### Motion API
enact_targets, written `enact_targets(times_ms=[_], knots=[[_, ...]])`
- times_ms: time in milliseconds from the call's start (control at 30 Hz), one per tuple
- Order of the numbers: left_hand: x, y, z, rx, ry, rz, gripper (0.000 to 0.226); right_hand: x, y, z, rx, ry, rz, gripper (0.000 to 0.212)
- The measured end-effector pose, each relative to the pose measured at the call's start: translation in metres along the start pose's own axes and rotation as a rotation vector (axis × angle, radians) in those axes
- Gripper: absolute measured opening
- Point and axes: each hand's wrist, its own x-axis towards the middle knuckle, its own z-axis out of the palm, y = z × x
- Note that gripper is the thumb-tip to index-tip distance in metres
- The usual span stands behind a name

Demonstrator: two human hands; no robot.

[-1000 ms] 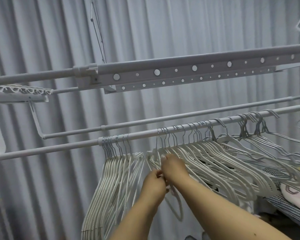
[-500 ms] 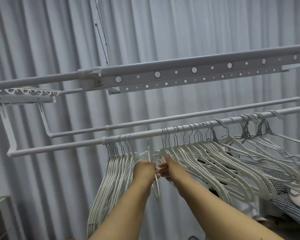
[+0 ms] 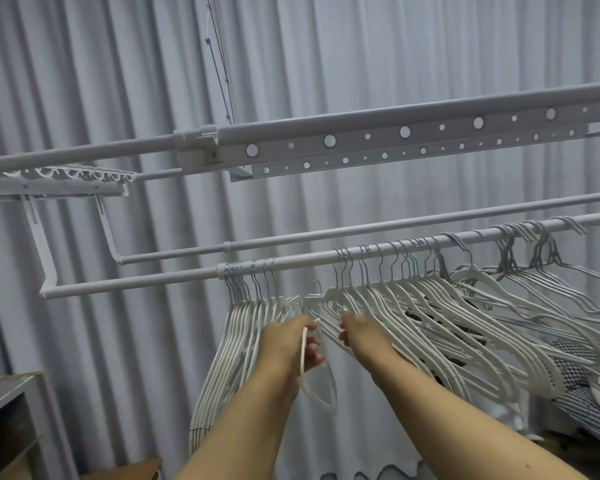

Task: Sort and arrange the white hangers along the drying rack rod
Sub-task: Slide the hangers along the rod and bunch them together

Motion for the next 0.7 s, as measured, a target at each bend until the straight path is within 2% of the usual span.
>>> enact_targets(times_ms=[133,167,267,333,400,467,533,567,600,667,700], knots=[[-0.021,0.015,-0.006,-0.028,-0.100,-0.067,0.005,-0.002,-0.007,0.000,-0.091,-0.067,-0.050,0.043],[-0.025,0.018,-0.008,-0.033,-0.126,-0.086,0.002,-0.002,-0.008,0.000,-0.048,-0.061,-0.043,0.045],[-0.026,0.026,-0.016,-0.039,-0.234,-0.161,0.014,-0.001,-0.011,-0.002,0.144,-0.029,0.011,0.046],[-0.025,0.029,-0.020,-0.065,-0.296,-0.188,0.016,-0.001,-0.010,-0.003,0.182,0.019,0.004,0.043],[-0.018,0.028,-0.022,-0.128,-0.258,-0.120,0.017,0.002,-0.006,-0.003,0.169,0.106,0.001,0.038],[-0.001,0.018,-0.028,-0.099,-0.118,0.054,0.026,0.002,-0.002,-0.005,0.204,0.214,0.038,0.035],[0.018,0.003,-0.037,0.106,0.010,0.245,0.016,0.001,0.002,-0.009,0.134,0.330,0.077,0.037],[0.027,-0.005,-0.041,0.265,0.068,0.317,0.006,-0.001,0.004,-0.012,0.071,0.390,0.099,0.040],[0.033,-0.013,-0.044,0.453,0.109,0.361,0.006,-0.004,0.006,-0.013,0.039,0.454,0.126,0.044],[0.039,-0.028,-0.047,0.863,0.183,0.383,0.039,-0.011,0.009,-0.015,0.049,0.552,0.167,0.053],[0.038,-0.033,-0.046,0.983,0.212,0.395,0.056,-0.013,0.012,-0.015,0.055,0.592,0.176,0.056]])
